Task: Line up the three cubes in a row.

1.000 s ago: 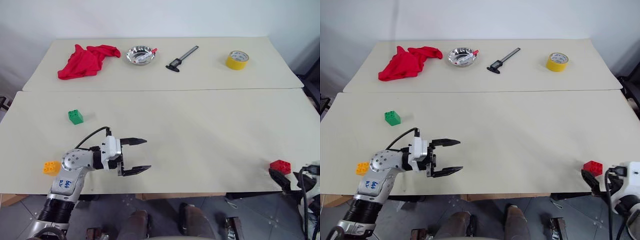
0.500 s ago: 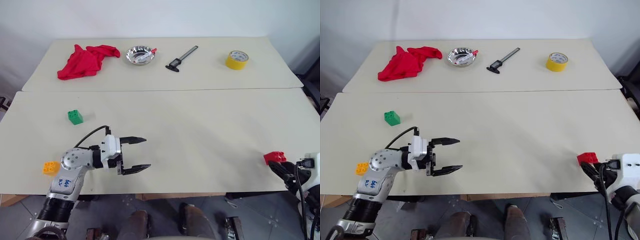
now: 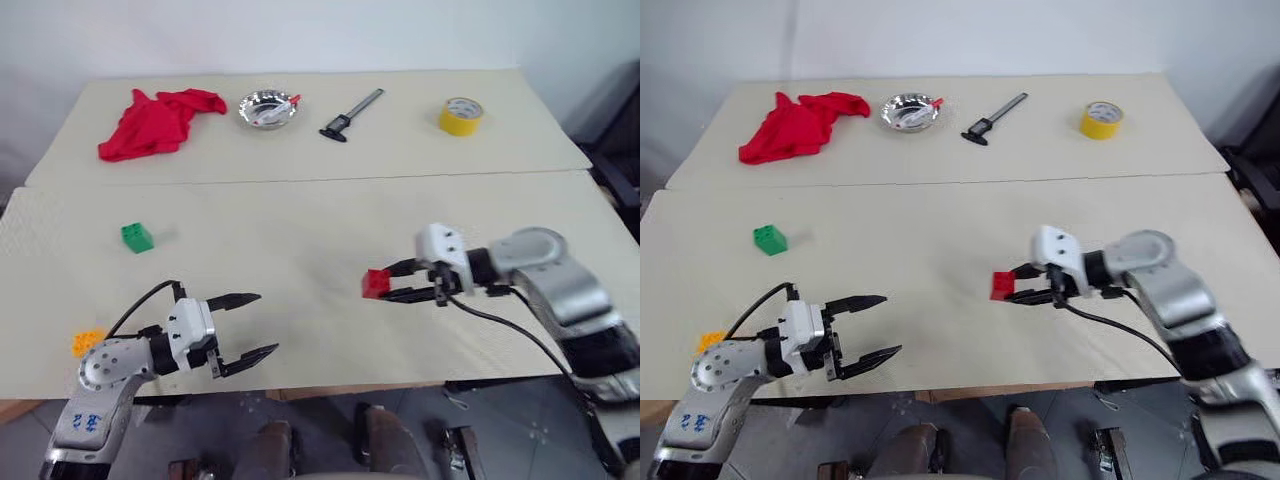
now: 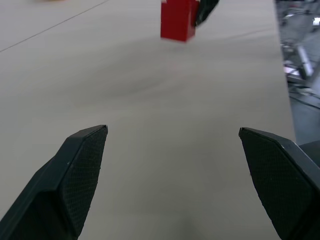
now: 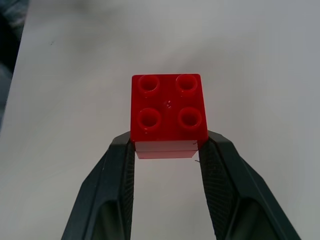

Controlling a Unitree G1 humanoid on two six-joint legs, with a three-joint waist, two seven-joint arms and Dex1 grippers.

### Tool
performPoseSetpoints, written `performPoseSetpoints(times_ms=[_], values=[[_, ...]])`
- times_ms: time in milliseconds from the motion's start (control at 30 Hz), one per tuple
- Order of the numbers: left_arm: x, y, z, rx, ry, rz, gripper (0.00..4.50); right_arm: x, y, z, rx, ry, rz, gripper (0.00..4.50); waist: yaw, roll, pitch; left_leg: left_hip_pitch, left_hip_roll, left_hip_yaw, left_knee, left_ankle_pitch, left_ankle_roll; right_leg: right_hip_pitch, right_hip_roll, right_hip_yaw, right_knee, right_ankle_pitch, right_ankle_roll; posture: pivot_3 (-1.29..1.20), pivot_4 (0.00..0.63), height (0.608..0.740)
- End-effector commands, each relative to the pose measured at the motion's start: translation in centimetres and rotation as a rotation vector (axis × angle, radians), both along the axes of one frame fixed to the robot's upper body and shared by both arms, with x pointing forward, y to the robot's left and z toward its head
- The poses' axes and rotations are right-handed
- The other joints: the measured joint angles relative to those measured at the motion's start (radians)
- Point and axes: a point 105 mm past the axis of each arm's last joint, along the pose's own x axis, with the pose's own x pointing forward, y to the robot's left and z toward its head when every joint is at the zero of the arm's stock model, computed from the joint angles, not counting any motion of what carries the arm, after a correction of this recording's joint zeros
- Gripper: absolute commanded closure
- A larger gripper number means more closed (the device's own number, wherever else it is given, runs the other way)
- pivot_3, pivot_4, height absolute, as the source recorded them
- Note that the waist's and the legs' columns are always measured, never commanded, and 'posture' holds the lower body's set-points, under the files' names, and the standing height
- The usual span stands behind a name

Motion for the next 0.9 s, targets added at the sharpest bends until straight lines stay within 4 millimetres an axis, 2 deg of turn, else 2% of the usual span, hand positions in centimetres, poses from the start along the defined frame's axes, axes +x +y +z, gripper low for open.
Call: performPoseSetpoints(times_ms=[33, 200, 333, 433, 500, 567, 667, 733, 800, 833, 900], values=[[-0.5, 0.1, 1.3, -0.001, -0.053, 0.037, 0.00, 0.2, 0.4, -1.2, -0.042, -0.002, 0.074, 3.05, 0.010, 0.000, 0.000, -0.001, -0.001, -0.001, 0.000, 0.000, 0.000, -0.001, -0.001, -0.001, 0.000, 0.000, 0.000, 0.00, 0.150, 0.740], [-0.7, 0.5, 1.3, -0.001, -0.056, 0.077, 0.00, 0.4, 1.4, -1.5, -0.032, 0.007, 0.094, 3.05, 0.004, -0.001, 0.000, -0.001, -0.004, 0.000, 0.001, -0.002, 0.003, 0.002, -0.002, -0.012, -0.004, 0.001, 0.001, 0.00, 0.150, 0.740], [-0.7, 0.4, 1.4, -0.005, -0.064, 0.099, 0.00, 0.2, 1.4, -1.6, -0.043, 0.033, 0.095, 1.72, -0.005, 0.000, 0.000, -0.001, -0.002, 0.000, 0.002, -0.001, 0.002, 0.002, -0.002, -0.014, -0.003, 0.001, 0.002, 0.00, 0.150, 0.740], [-0.7, 1.3, 2.0, -0.023, -0.085, 0.171, 0.00, 0.3, 0.8, -0.2, 0.001, -0.017, 0.076, 0.76, -0.005, 0.000, 0.000, -0.001, -0.001, 0.000, 0.002, -0.001, 0.001, 0.002, -0.002, -0.014, -0.002, 0.001, 0.001, 0.00, 0.150, 0.740], [-0.9, 2.5, 2.7, -0.056, -0.117, 0.267, 0.00, 0.4, 0.2, 1.5, 0.100, -0.078, 0.061, 0.05, -0.005, 0.000, 0.000, -0.001, -0.001, 0.000, 0.002, -0.001, 0.000, 0.002, -0.002, -0.014, -0.002, 0.001, 0.001, 0.00, 0.150, 0.740], [-1.1, 4.0, 3.6, -0.089, -0.179, 0.393, 0.00, 0.1, -0.6, 2.8, 0.230, -0.129, 0.067, 0.02, -0.005, 0.000, 0.000, -0.001, -0.001, 0.000, 0.002, -0.001, 0.000, 0.002, -0.002, -0.014, -0.002, 0.001, 0.001, 0.00, 0.150, 0.740], [-2.8, 7.5, 4.3, -0.170, -0.244, 0.670, 0.00, -1.2, -2.0, 5.3, 0.553, -0.183, 0.096, 0.02, -0.005, 0.000, 0.000, -0.001, -0.001, 0.000, 0.002, -0.001, 0.000, 0.003, -0.002, -0.014, -0.003, 0.001, 0.001, 0.00, 0.150, 0.740], [-4.7, 9.4, 3.7, -0.116, -0.284, 0.819, 0.00, -1.9, -2.7, 4.5, 0.568, -0.149, 0.077, 0.02, -0.005, 0.000, 0.000, 0.000, 0.000, 0.000, 0.001, -0.001, 0.000, 0.003, -0.002, -0.014, -0.004, 0.001, 0.001, 0.00, 0.150, 0.740], [-6.7, 11.9, 3.5, -0.123, -0.317, 1.012, 0.00, -3.0, -2.6, 3.5, 0.585, -0.044, 0.096, 0.02, -0.003, 0.000, 0.000, 0.000, 0.000, 0.001, 0.001, -0.001, 0.001, 0.004, -0.002, -0.014, -0.004, 0.001, 0.001, 0.00, 0.150, 0.740], [-8.2, 13.5, 3.2, -0.166, -0.322, 1.135, 0.00, -3.1, -2.3, 3.3, 0.634, -0.036, 0.077, 0.02, -0.002, -0.001, 0.000, 0.000, 0.000, 0.001, 0.001, -0.002, 0.001, 0.004, -0.002, -0.014, -0.005, 0.001, 0.001, 0.00, 0.150, 0.740], [-10.3, 15.4, 2.5, -0.227, -0.317, 1.288, 0.00, -3.0, -1.8, 3.4, 0.713, -0.083, 0.053, 0.02, 0.000, -0.001, 0.000, 0.001, 0.000, 0.001, 0.002, -0.002, 0.001, 0.004, -0.002, -0.013, -0.007, 0.001, 0.001, 0.00, 0.150, 0.740]])
